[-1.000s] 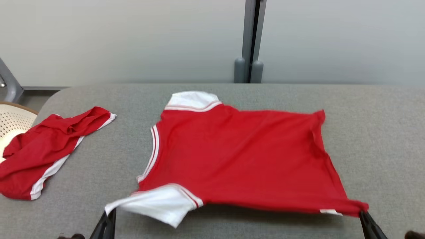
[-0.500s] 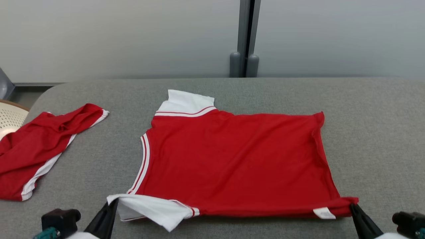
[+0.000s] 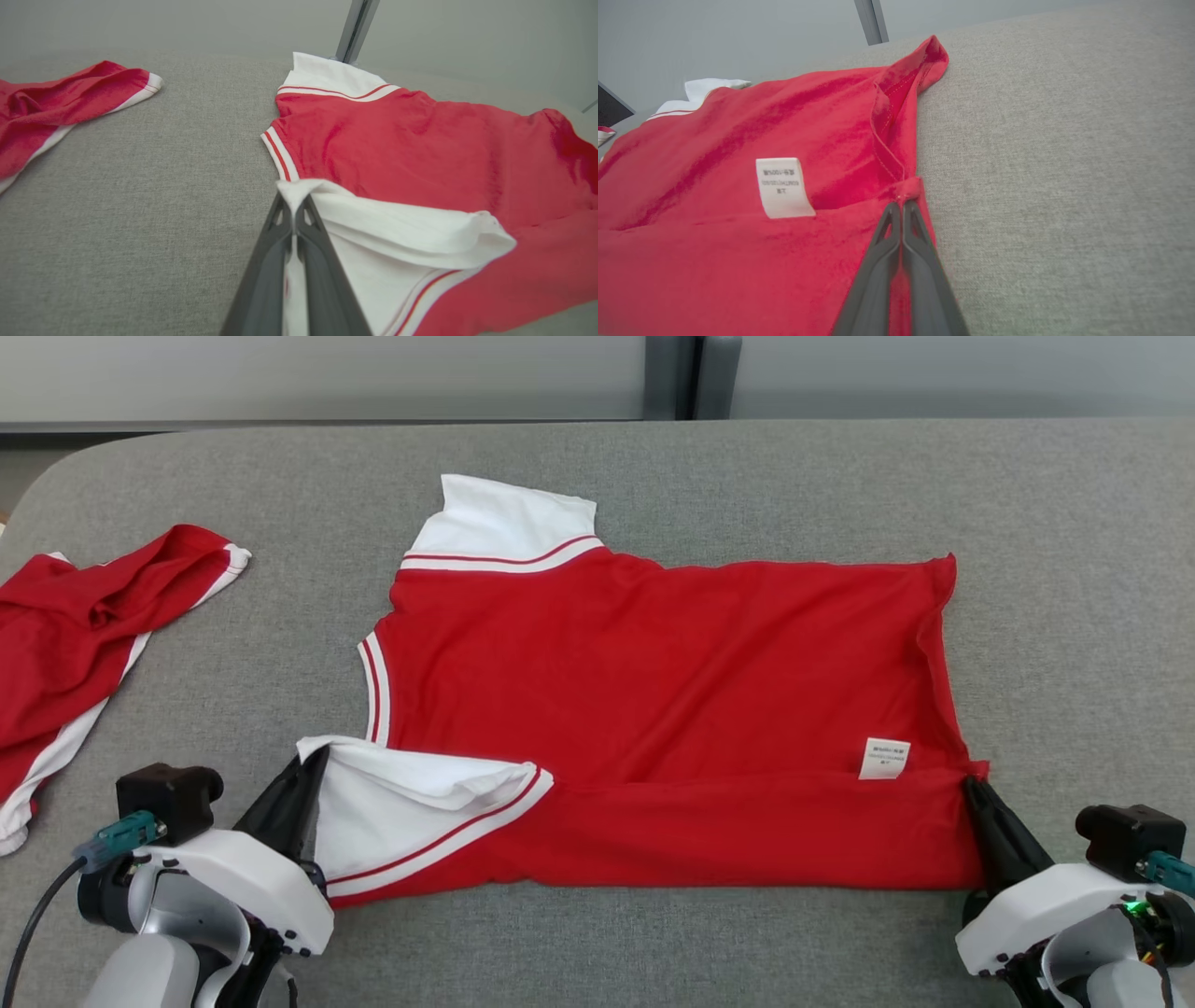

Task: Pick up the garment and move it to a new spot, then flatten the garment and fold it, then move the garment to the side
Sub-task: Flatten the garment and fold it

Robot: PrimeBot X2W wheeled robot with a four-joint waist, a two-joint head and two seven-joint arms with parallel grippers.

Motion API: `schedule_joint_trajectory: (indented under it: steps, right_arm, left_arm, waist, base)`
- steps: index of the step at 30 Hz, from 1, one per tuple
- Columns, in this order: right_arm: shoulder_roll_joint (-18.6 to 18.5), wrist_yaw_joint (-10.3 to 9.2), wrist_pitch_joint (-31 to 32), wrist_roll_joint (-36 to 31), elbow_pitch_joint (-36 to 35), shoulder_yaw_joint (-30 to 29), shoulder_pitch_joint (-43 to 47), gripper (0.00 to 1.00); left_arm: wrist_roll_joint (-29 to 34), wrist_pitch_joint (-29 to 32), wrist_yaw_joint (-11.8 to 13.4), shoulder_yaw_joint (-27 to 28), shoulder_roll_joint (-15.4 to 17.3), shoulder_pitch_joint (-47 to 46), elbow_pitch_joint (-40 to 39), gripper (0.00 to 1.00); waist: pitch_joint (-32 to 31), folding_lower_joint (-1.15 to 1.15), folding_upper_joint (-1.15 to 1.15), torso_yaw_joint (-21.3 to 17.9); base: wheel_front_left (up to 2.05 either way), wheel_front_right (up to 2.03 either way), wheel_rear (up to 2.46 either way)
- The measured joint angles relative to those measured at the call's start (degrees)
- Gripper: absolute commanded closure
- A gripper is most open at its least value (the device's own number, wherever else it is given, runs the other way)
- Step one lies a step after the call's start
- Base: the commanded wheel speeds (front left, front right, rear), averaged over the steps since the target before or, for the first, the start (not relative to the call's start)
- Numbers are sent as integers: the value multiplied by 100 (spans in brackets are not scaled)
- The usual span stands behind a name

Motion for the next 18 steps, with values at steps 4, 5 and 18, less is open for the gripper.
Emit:
schedule_joint_trajectory:
  steps: [4, 5, 18]
  right_arm:
    - [20, 0, -389, -37, 55, -25, -33, 0]
    - [23, 0, -572, -104, -12, -26, -8, 0]
    - [69, 0, -1368, -875, -1466, -247, 666, 0]
  left_arm:
    - [45, -461, -79, -27, -42, -190, 313, 0]
    - [79, -680, -64, 18, -62, -195, 341, 0]
    - [1154, -2107, 977, 297, -343, 871, -826, 0]
  waist:
    - [66, 0, 0, 40]
    - [54, 0, 0, 39]
    - [-468, 0, 0, -106]
  base:
    - [0, 0, 0]
    - [0, 0, 0]
    - [0, 0, 0]
